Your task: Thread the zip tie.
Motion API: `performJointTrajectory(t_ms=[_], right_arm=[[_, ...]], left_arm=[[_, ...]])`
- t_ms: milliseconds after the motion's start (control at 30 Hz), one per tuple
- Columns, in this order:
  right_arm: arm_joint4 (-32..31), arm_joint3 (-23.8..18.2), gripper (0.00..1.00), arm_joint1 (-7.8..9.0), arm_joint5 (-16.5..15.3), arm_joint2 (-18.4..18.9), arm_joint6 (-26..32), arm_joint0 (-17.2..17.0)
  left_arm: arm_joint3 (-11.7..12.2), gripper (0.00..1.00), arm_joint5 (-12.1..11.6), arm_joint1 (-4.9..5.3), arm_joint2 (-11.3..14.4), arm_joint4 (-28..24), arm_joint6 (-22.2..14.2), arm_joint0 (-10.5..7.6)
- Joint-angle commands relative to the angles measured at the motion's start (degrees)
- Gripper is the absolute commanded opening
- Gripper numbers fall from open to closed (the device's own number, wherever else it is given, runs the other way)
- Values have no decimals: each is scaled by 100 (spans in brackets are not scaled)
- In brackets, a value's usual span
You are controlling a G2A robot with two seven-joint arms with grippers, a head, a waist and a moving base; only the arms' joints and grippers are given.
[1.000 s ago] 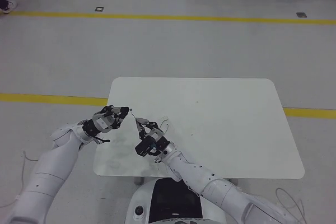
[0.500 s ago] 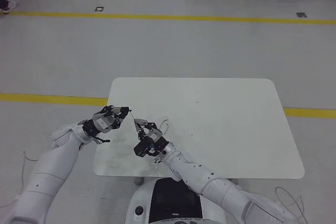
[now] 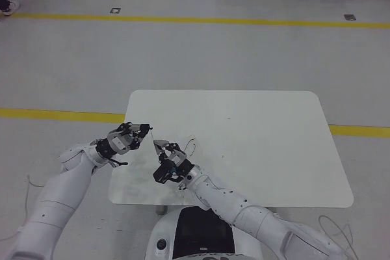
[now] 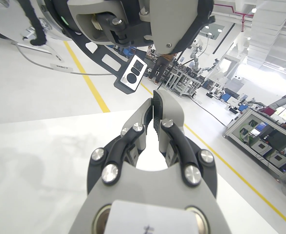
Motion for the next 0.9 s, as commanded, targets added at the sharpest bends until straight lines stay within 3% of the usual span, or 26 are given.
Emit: performJointTrajectory(t_ms=[0,633,667,700,867], right_arm=[[0,4,0,2,0,-17,7,5],[0,13,2,-2,0,-210,202,-15],[0,13,82,-1,0,-210,210,-10],[0,13,100,-1,0,-210,210,-10],[0,13,100,-1,0,-210,210,-10]], left_arm=[[0,0,0,0,0,0,0,0],[0,0,0,0,0,0,0,0],[0,0,0,0,0,0,0,0],[0,0,0,0,0,0,0,0],[0,0,0,0,0,0,0,0]])
